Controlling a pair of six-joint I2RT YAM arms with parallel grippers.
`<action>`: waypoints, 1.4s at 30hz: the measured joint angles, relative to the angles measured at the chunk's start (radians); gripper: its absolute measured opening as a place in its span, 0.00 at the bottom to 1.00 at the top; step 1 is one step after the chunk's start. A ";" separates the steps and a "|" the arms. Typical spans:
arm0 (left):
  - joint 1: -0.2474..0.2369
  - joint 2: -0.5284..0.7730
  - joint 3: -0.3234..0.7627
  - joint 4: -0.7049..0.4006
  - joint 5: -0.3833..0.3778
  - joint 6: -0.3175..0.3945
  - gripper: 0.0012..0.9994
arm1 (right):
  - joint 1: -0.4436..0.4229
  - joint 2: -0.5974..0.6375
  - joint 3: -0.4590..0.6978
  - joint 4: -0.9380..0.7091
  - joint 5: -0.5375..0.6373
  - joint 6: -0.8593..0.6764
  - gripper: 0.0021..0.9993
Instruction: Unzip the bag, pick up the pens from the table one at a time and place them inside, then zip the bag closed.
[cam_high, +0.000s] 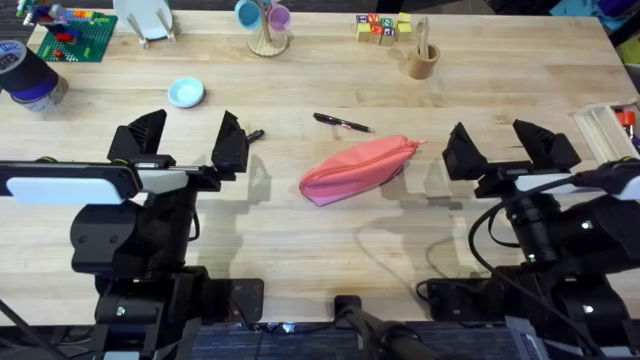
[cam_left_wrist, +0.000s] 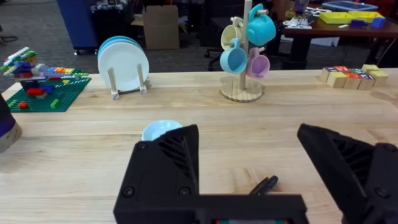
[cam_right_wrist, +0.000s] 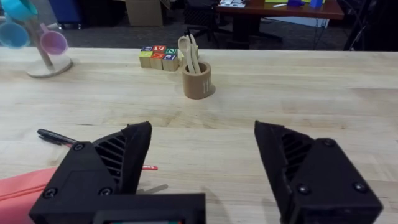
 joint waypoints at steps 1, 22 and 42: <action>0.000 0.000 0.000 0.000 0.000 0.000 0.99 | 0.000 0.000 0.000 0.000 0.000 0.000 1.00; 0.000 0.000 0.003 0.005 0.000 0.000 0.99 | 0.000 0.002 0.024 -0.060 0.000 0.012 1.00; 0.000 0.251 0.615 -0.605 0.000 0.000 0.99 | 0.000 0.370 0.649 -0.624 -0.004 -0.005 1.00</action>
